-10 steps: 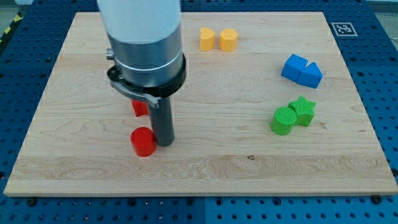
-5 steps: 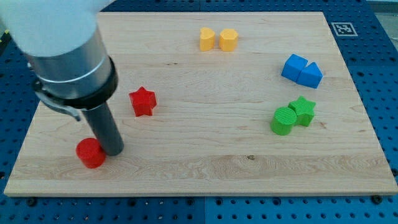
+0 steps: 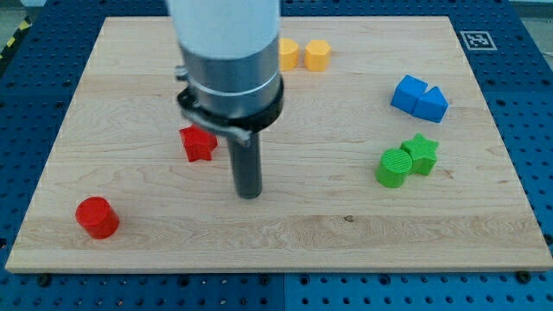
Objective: Push the red blocks towards the bottom left of the board
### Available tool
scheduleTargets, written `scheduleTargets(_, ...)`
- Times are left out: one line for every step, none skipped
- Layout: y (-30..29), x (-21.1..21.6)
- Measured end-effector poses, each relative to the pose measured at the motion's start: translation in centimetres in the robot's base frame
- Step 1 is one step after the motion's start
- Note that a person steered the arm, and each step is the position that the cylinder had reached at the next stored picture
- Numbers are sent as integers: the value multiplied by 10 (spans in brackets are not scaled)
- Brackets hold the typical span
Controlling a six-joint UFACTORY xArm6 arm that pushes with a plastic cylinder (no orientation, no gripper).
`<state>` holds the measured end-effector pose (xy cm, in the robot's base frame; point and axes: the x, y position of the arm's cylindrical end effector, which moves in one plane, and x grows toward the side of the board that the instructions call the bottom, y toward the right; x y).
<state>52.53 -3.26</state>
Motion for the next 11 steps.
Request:
scheduleTargets(0, -37)
scheduleTargets(-32, -56)
scheduleTargets(-68, -64)
scheduleTargets(-97, -67)
scheduleTargets(-111, -69)
scheduleTargets(-115, -74)
scheduleTargets(-127, -79)
scheduleTargets(-138, -91)
scheduleTargets(-140, -108)
scheduleTargets(-158, -108)
scheduleTargets(-167, -94)
